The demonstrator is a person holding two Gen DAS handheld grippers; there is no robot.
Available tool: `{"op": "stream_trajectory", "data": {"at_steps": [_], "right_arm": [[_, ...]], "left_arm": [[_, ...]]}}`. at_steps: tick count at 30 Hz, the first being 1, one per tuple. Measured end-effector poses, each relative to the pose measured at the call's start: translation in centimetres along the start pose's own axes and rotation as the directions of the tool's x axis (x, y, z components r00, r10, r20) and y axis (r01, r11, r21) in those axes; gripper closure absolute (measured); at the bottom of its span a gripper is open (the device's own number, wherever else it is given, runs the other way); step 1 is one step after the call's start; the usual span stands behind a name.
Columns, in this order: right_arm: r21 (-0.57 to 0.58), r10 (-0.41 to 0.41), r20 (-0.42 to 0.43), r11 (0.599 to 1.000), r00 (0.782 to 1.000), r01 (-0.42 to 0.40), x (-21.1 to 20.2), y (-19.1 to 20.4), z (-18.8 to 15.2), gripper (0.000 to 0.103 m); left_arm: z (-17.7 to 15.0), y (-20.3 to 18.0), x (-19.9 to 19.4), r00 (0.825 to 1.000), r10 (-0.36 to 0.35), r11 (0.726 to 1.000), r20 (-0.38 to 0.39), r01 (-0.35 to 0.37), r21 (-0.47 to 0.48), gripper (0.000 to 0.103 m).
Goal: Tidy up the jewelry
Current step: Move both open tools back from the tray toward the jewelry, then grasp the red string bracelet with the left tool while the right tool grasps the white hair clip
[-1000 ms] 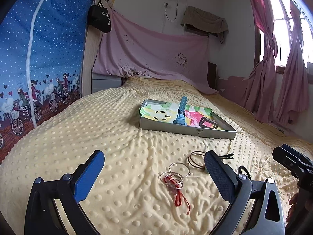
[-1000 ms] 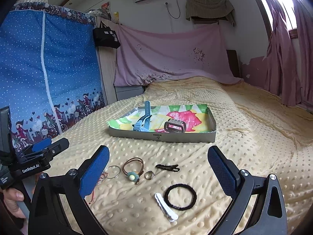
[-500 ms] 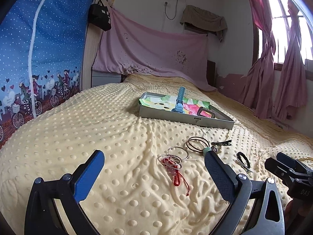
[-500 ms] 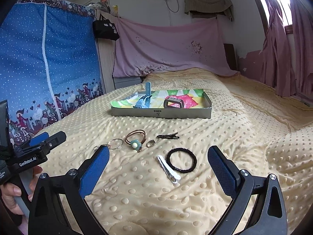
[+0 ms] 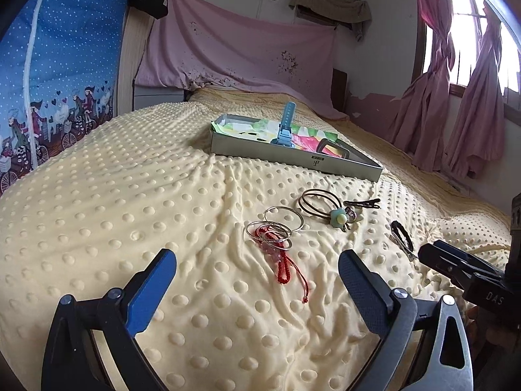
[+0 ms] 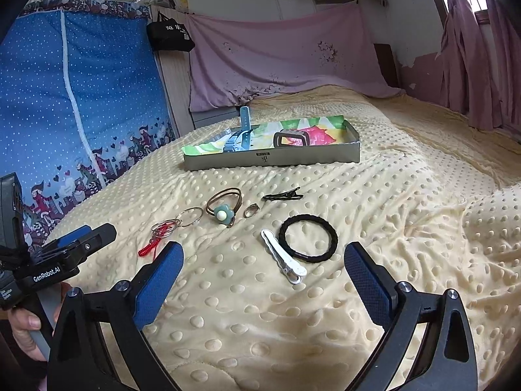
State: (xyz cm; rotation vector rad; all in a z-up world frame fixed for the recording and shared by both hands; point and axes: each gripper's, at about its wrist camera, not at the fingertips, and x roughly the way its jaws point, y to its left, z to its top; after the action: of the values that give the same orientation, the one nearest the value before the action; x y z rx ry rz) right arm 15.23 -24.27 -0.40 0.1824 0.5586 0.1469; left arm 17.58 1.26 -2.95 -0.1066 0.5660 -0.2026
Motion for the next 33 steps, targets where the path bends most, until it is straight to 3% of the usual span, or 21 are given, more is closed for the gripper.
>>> {"op": "stream_trajectory", "data": {"at_steps": [3, 11, 14, 16, 19, 27, 33], "right_arm": [[0.012, 0.010, -0.049, 1.000, 0.999, -0.010, 1.3, -0.2, -0.1, 0.029], [0.050, 0.028, -0.129, 0.999, 0.991, -0.021, 3.9, -0.8, -0.4, 0.039], [0.077, 0.039, -0.154, 0.997, 0.987, -0.028, 4.9, -1.1, -0.5, 0.046], [0.087, 0.050, -0.174, 0.996, 0.984, -0.035, 5.6, -1.3, -0.5, 0.051], [0.092, 0.060, -0.179, 0.995, 0.982, -0.044, 5.8, -1.3, -0.6, 0.061], [0.072, 0.075, -0.168, 0.995, 0.983, -0.063, 5.5, -0.9, -0.7, 0.083], [0.057, 0.097, -0.153, 0.994, 0.983, -0.089, 5.1, -0.6, -0.8, 0.088]], "left_arm": [[0.0, -0.4, 0.9, 0.999, -0.020, 1.000, -0.044, 0.021, 0.018, 0.021], [-0.3, -0.4, 3.8, 0.983, -0.053, 0.999, -0.174, 0.053, -0.004, 0.057], [-0.3, -0.2, 4.0, 0.981, -0.070, 0.997, -0.180, 0.067, -0.024, 0.067], [-0.3, -0.2, 4.1, 0.979, -0.082, 0.997, -0.186, 0.078, -0.026, 0.080], [-0.4, -0.3, 4.2, 0.976, -0.101, 0.995, -0.194, 0.098, -0.028, 0.091], [-0.5, -1.1, 3.0, 0.973, -0.153, 0.988, -0.172, 0.153, -0.015, 0.095], [-0.8, -2.3, 1.2, 0.965, -0.197, 0.980, -0.170, 0.199, -0.005, 0.096]]}}
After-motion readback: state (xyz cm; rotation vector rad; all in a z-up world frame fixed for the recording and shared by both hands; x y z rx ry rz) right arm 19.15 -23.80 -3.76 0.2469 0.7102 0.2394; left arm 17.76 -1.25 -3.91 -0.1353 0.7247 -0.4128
